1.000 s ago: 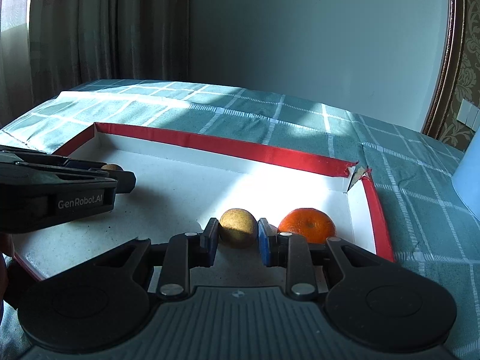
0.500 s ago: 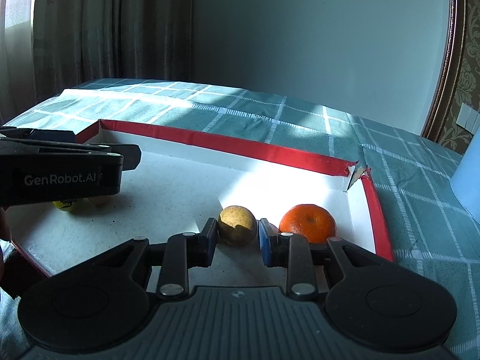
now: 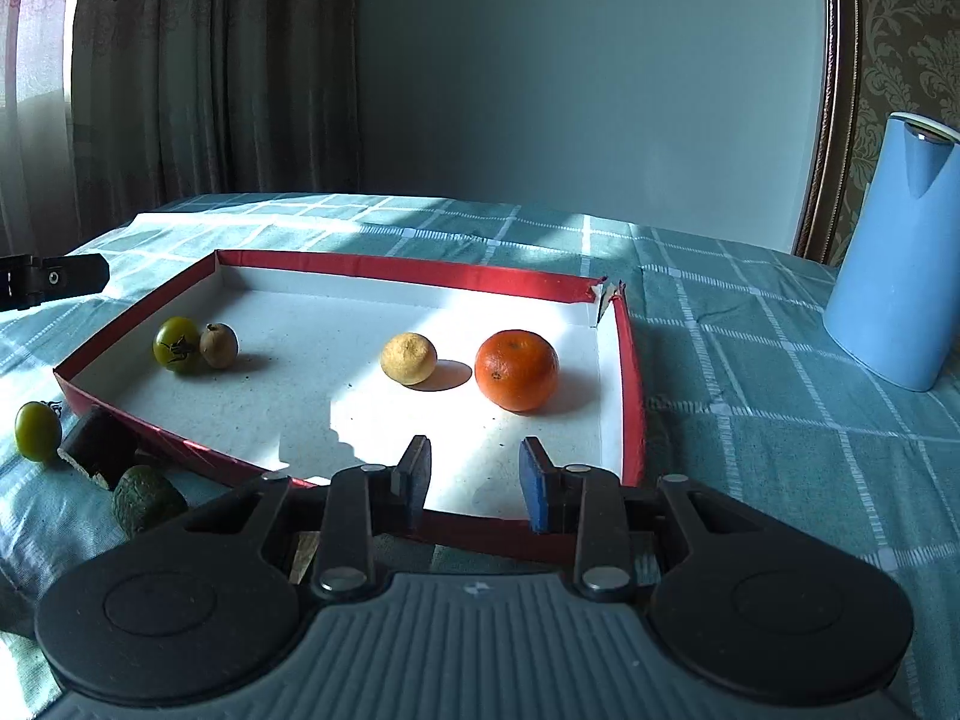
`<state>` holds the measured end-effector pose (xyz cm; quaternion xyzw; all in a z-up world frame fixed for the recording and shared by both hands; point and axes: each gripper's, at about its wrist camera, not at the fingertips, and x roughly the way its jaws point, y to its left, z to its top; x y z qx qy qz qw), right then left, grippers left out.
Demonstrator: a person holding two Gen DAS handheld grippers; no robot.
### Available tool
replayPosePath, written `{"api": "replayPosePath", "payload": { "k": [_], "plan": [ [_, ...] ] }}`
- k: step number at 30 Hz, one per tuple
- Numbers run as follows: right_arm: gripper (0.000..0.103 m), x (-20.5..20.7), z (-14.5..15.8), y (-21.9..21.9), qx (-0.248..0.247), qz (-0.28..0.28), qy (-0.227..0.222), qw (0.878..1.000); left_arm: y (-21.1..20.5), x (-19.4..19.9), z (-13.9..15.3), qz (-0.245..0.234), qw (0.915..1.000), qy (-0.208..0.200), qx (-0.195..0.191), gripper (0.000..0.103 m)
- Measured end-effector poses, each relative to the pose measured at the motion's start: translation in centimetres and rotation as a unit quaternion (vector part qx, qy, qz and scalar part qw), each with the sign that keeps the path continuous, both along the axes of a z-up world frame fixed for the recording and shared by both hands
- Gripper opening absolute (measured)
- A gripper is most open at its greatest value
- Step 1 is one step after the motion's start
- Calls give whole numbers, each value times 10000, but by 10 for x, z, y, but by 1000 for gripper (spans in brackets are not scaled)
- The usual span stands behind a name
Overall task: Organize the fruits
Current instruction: 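Lower the kiwi and tan fruit into the red box and open both grippers, then reach the left gripper to the large green tomato and close on it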
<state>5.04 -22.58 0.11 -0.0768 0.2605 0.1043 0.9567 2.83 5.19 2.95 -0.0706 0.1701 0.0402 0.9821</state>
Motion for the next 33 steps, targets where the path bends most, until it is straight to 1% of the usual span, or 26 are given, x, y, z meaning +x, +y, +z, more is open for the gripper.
{"api": "replayPosePath", "payload": {
  "k": [1, 2, 4, 5, 7, 9, 10, 12, 15, 19, 21, 22, 23, 24, 25, 28, 33],
  "plan": [
    [45, -12, 2, -4, -55, -28, -224, 9997, 5, -7, -1, 53, 10000, 25, 4, 101],
    [53, -21, 5, -8, -21, -78, -347, 9994, 9, -13, -3, 75, 10000, 37, 3, 101],
    [54, -36, 11, -22, 391, -48, -491, 9980, 17, -23, -6, 146, 9999, 86, 21, 101],
    [55, -41, 12, -27, 555, 36, -484, 9973, 21, -28, -7, 157, 9998, 88, 8, 102],
    [56, -47, 4, -28, 618, 121, -317, 9975, 28, -37, -10, 193, 9998, 111, -3, 103],
    [56, -43, -2, -24, 543, 230, 115, 9982, 32, -43, -13, 215, 9996, 171, 53, 103],
    [56, -41, -4, -24, 615, 256, 256, 9974, 34, -46, -16, 156, 9995, 246, 91, 103],
    [56, -39, -6, -24, 676, 229, 335, 9969, 35, -48, -19, 14, 9993, 355, 140, 103],
    [56, -37, -10, -20, 579, 226, 476, 9969, 35, -49, -20, -85, 9991, 395, 105, 103],
    [56, -30, -18, -19, 487, 102, 772, 9958, 32, -37, -26, -202, 9968, 767, 131, 103],
    [56, -31, -18, -18, 452, 109, 771, 9959, 33, -32, -28, -181, 9953, 942, 109, 103],
    [56, -31, -19, -16, 406, 111, 769, 9962, 34, -26, -31, -175, 9935, 1125, 74, 103],
    [57, -31, -19, -15, 381, 121, 768, 9962, 35, -21, -34, -242, 9915, 1276, 5, 103],
    [59, -31, -19, -15, 360, 144, 777, 9962, 36, -19, -36, -409, 9898, 1364, -81, 103],
    [60, -31, -18, -14, 339, 152, 782, 9962, 35, -17, -38, -493, 9883, 1444, -65, 103],
    [60, -31, -18, -14, 339, 153, 774, 9963, 27, -14, -40, -599, 9861, 1538, 168, 103],
    [60, -30, -17, -15, 371, 153, 786, 9961, 28, -16, -38, -569, 9873, 1474, 134, 103]
  ]
}}
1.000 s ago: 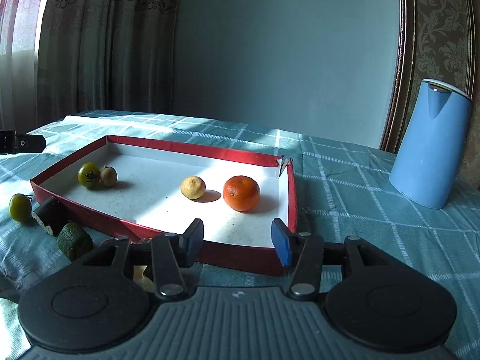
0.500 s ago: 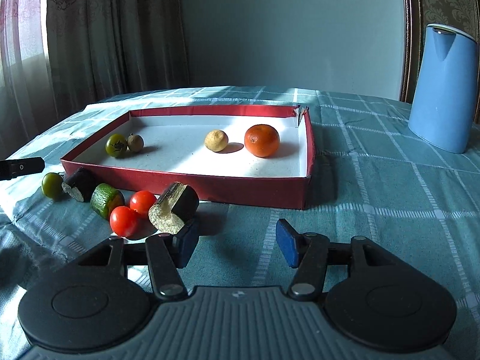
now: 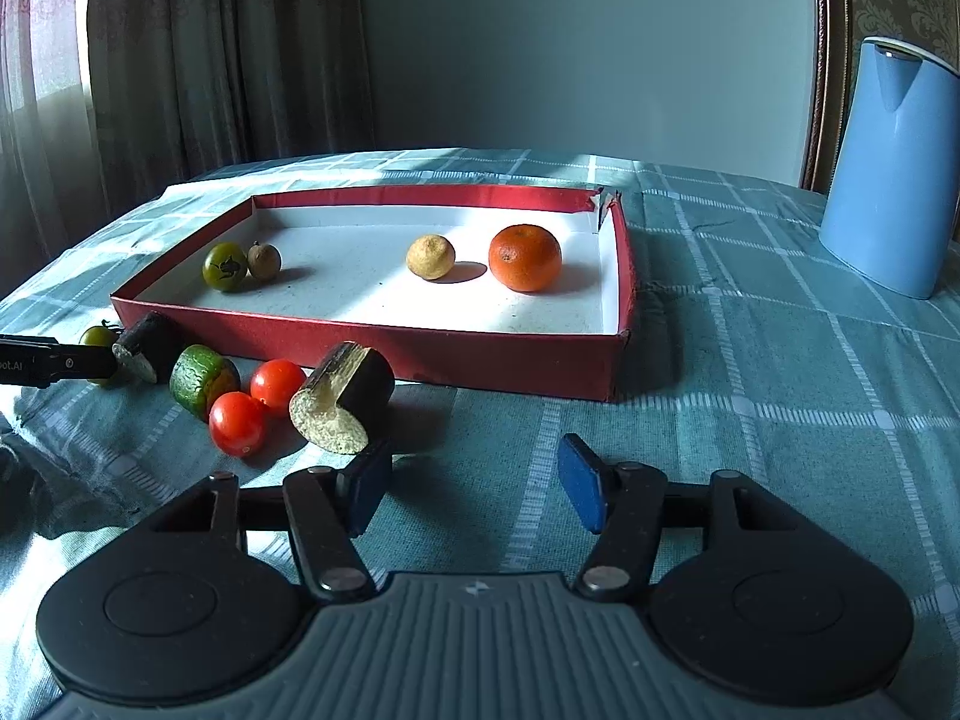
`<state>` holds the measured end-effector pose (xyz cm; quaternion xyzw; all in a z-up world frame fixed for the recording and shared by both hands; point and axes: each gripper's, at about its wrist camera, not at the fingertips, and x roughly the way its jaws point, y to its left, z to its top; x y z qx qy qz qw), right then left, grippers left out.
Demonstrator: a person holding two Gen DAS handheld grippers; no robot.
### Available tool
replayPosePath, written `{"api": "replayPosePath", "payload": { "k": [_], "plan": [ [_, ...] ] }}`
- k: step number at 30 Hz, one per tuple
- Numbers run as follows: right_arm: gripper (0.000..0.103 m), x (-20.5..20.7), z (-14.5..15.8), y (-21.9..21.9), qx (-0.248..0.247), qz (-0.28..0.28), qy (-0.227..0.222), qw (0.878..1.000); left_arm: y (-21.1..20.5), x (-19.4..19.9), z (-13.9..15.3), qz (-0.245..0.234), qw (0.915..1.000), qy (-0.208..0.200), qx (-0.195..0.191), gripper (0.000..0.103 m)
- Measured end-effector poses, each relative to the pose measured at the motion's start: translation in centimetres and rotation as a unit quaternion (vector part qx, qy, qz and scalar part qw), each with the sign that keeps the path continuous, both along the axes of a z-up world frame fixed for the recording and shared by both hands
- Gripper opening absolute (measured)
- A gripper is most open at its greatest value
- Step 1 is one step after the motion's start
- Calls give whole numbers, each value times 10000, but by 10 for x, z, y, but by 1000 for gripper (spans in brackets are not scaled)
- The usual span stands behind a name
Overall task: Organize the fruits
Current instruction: 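Reach the left gripper to the large green tomato and close on it, then grasp the eggplant slice with the right gripper while the left gripper holds the tomato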
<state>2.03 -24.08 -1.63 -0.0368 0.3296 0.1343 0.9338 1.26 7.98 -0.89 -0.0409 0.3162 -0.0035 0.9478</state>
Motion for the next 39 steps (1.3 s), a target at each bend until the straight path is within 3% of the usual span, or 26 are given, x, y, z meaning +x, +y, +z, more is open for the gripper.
{"api": "replayPosePath", "payload": {
  "k": [3, 6, 9, 12, 15, 18, 20, 22, 26, 34, 39],
  "plan": [
    [60, 0, 0, 2, -49, 1, -5, 10000, -3, 2, 1, 33, 9999, -7, 149, 103],
    [60, 0, 0, 1, -11, -1, 0, 10000, -1, -2, 4, -107, 9997, -147, 135, 91],
    [60, 0, 0, 1, -13, -1, -2, 10000, 0, -5, 5, -196, 9994, -219, 158, 86],
    [60, 0, 0, 1, -16, 0, -16, 10000, -6, -1, 3, -436, 9989, -56, 174, 82],
    [60, -1, 1, -4, 148, -48, -36, 9999, -19, 1, 2, -569, 9975, -42, 428, 82],
    [60, -1, 3, -7, 322, -102, -84, 9994, -20, 5, 0, -502, 9978, 15, 428, 79],
    [60, -3, 6, -5, 367, -30, -179, 9992, -17, 3, 2, -501, 9982, -82, 323, 71],
    [60, -6, 9, -4, 460, 50, -303, 9985, -16, 0, 4, -584, 9978, -188, 249, 55],
    [60, -10, 13, 3, 553, 196, -429, 9974, -24, 0, 3, -902, 9953, -150, 312, 37],
    [60, -4, 11, 25, 566, 333, -284, 9974, -25, 1, 1, -946, 9949, -121, 323, 37],
    [57, 12, 3, 24, 847, 210, 183, 9960, -25, 1, 1, -946, 9949, -115, 336, 37]
  ]
}}
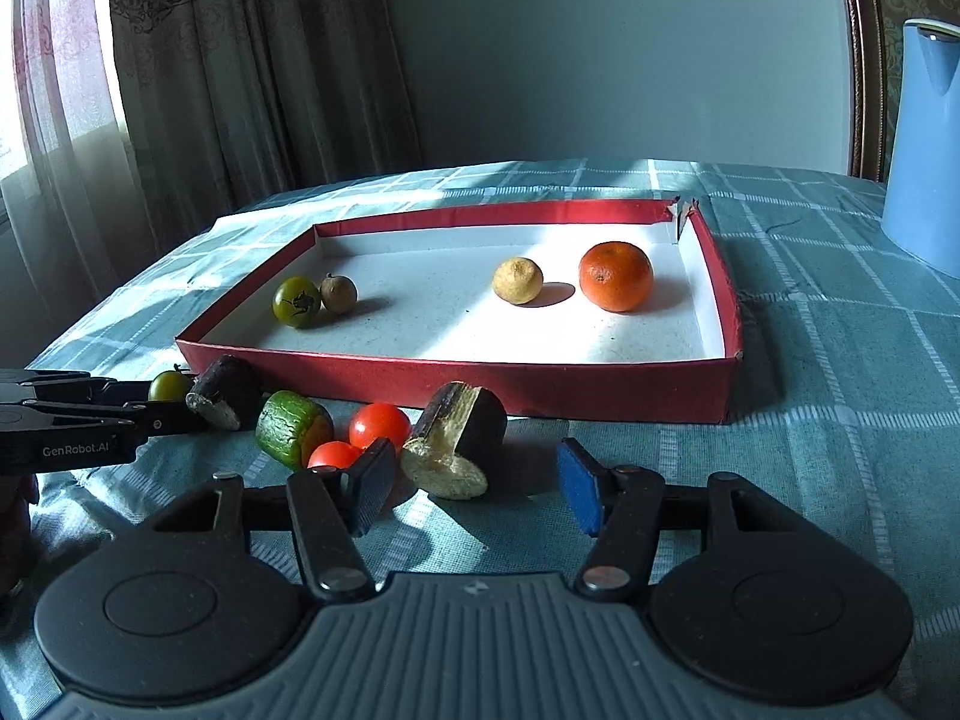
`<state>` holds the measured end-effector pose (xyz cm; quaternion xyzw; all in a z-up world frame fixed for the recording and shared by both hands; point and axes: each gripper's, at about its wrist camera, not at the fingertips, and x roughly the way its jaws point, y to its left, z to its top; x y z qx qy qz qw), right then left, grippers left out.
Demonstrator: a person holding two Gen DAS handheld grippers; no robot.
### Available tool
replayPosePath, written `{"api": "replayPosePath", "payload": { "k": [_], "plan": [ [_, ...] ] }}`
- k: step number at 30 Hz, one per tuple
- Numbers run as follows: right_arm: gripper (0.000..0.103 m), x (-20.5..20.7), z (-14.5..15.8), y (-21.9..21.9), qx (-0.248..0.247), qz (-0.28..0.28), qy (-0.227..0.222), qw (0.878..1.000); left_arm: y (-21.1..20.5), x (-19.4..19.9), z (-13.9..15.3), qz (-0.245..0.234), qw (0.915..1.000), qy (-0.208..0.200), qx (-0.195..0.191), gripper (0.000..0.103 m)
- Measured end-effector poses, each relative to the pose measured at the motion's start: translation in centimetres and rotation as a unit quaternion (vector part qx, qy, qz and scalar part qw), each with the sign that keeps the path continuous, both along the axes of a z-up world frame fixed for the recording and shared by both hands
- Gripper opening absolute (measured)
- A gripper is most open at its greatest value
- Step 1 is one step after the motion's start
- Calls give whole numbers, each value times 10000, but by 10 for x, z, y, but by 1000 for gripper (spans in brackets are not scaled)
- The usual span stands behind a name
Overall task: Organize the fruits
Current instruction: 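Grasp the eggplant slice with the right gripper while the left gripper holds the tomato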
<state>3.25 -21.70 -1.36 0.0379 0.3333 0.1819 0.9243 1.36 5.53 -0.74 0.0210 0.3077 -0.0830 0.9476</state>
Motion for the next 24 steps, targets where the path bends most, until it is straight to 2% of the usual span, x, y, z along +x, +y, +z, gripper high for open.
{"api": "replayPosePath", "payload": {
  "k": [4, 7, 9, 14, 18, 24],
  "plan": [
    [48, 5, -1, -5, 256, 30, 104, 9996, -2, 1, 0, 4, 10000, 1, 7, 36],
    [36, 1, -1, -3, 288, 174, 104, 9994, -3, 0, 0, 28, 10000, -9, 36, 35],
    [36, -1, 0, -1, 205, 184, 28, 9996, -5, 0, 1, 62, 10000, -4, -15, 29],
    [35, -5, 1, 0, 97, 146, -94, 9998, -16, -4, 1, 179, 9995, -84, 229, 29],
    [35, -12, 6, -2, 76, 88, -380, 9992, -11, -7, 3, 263, 9995, -123, 93, 29],
    [35, -23, 13, -4, -36, 4, -823, 9966, -10, -23, 12, 429, 9978, -497, 9, 29]
  ]
}}
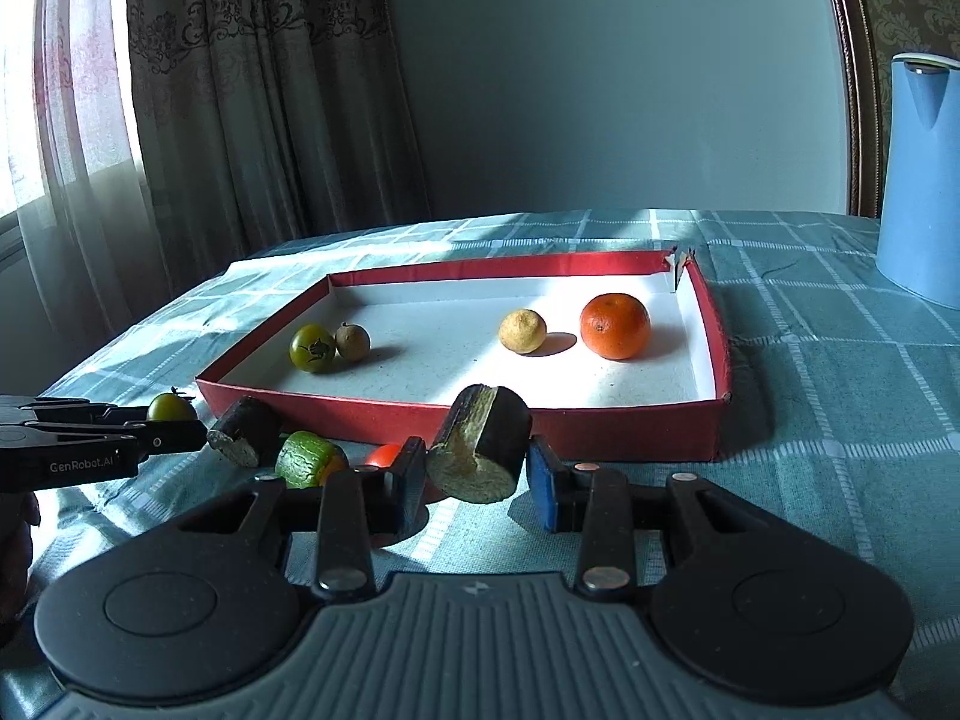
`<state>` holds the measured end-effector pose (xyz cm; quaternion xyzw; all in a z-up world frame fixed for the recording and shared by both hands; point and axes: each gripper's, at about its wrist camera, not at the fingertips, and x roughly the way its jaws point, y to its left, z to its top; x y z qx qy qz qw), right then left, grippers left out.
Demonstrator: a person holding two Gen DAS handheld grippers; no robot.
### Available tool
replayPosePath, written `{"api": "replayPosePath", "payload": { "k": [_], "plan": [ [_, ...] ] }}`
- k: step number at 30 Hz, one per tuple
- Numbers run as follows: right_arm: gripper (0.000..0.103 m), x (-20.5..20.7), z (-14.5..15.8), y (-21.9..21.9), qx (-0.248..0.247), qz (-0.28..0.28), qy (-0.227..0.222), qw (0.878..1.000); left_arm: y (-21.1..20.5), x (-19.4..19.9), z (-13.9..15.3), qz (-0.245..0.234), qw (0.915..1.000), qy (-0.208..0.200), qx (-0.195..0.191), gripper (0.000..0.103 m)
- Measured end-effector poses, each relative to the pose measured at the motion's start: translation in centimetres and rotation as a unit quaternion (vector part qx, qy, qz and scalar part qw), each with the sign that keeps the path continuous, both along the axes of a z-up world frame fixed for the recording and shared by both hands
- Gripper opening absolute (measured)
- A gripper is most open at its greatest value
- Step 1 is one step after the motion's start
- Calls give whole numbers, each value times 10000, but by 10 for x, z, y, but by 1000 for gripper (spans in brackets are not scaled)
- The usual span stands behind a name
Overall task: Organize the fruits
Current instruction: 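Grasp the eggplant slice with the right gripper while the left gripper holds the tomato, then carry the green tomato and eggplant slice over the red box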
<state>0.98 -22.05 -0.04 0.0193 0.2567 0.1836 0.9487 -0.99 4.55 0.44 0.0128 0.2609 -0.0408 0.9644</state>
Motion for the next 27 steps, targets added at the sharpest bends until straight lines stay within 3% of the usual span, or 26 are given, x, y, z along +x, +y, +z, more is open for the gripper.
{"api": "replayPosePath", "payload": {
  "k": [10, 17, 27],
  "plan": [
    [35, -9, 16, 9, -574, -309, -1118, 9916, -29, 16, 21, -62, 9998, -164, 88, 29],
    [35, 28, 14, 15, -811, -422, -861, 9921, -55, 56, 23, -25, 9996, -63, 286, 29],
    [35, 72, 3, 15, -732, -471, -207, 9960, -71, 91, 14, 10, 9992, 119, 394, 29]
  ]
}}
